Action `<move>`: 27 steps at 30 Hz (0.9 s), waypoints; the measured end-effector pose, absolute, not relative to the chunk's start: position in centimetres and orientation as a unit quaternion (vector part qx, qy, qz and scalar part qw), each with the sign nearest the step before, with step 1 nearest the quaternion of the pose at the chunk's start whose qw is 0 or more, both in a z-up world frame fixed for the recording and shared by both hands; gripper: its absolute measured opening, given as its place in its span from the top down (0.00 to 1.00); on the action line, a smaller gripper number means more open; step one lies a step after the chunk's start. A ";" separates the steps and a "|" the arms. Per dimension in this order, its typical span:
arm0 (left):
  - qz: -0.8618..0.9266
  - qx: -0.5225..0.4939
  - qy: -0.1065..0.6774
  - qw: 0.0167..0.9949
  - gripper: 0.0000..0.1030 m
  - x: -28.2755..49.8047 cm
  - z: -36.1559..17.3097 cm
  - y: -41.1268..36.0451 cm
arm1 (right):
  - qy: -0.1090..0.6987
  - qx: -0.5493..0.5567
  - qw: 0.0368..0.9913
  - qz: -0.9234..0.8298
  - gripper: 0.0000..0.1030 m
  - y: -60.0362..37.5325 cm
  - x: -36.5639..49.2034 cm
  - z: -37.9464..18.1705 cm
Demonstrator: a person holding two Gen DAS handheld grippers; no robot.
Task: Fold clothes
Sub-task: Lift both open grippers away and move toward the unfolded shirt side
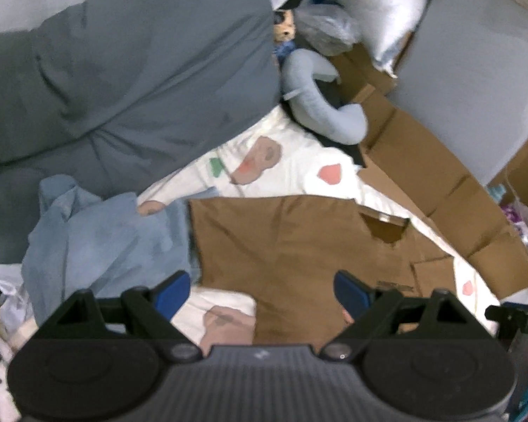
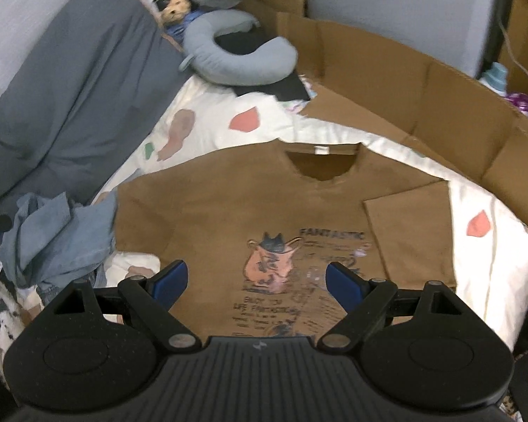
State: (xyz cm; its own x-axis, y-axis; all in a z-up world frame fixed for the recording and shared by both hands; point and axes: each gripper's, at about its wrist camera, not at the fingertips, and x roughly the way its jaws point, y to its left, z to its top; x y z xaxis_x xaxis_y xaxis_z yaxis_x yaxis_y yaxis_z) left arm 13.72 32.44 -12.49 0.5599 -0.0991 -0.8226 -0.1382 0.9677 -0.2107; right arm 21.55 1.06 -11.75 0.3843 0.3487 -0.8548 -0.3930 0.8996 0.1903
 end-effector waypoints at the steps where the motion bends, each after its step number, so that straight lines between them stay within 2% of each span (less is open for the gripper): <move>1: 0.013 -0.130 0.470 0.873 0.12 13.6 -13.0 32.8 | 0.509 -0.024 0.830 0.227 0.13 1.6 21.5 -12.1; 18: 0.051 -0.175 0.483 0.856 0.16 14.1 -21.0 35.7 | 0.526 -0.022 0.807 0.267 0.13 8.3 21.4 -18.6; 27: 0.043 -0.182 0.487 0.853 0.31 17.6 -24.7 35.6 | 0.526 -0.004 0.798 0.294 0.13 11.5 22.3 -23.2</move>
